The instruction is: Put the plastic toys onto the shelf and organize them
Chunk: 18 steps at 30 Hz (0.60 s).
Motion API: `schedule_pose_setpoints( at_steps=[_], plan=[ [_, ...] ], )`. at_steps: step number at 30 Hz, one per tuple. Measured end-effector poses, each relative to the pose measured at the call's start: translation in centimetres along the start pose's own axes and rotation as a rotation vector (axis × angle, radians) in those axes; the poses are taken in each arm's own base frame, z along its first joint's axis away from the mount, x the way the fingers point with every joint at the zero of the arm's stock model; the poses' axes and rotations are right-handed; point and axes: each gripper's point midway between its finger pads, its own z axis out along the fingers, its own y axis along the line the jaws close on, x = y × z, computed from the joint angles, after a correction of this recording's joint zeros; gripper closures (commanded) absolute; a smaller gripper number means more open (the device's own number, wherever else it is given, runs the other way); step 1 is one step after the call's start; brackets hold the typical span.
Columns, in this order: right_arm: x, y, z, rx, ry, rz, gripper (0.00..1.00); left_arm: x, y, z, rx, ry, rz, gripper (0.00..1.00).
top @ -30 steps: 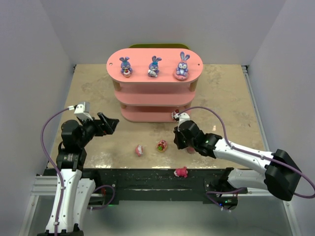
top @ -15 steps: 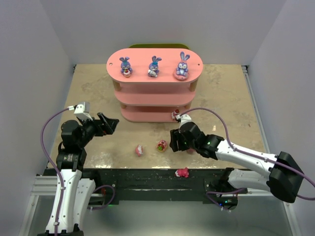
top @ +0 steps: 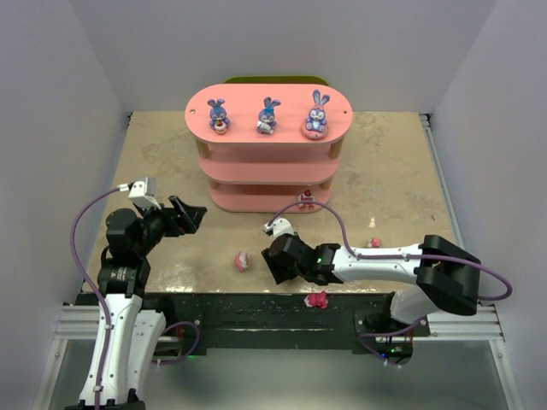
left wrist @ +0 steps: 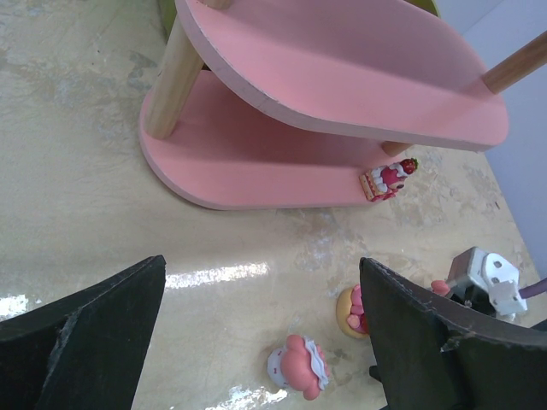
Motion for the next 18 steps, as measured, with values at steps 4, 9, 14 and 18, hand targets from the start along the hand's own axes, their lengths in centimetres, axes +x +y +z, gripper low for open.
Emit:
schedule_pose_setpoints(
  at_steps=[4, 9, 14, 18],
  plan=[
    [-2.4, -0.2, -0.2, 0.042, -0.074, 0.012, 0.37, 0.0, 0.0, 0.0, 0.0, 0.0, 0.0, 0.0],
    [-4.3, -0.3, -0.5, 0.07, -0.13, 0.026, 0.4, 0.0, 0.0, 0.0, 0.0, 0.0, 0.0, 0.0],
    [-4.9, -0.1, 0.3, 0.103, -0.138, 0.026, 0.48, 0.0, 0.0, 0.0, 0.0, 0.0, 0.0, 0.0],
    [-3.9, -0.4, 1.3, 0.131, -0.106, 0.013, 0.53, 0.0, 0.0, 0.0, 0.0, 0.0, 0.0, 0.0]
  ],
)
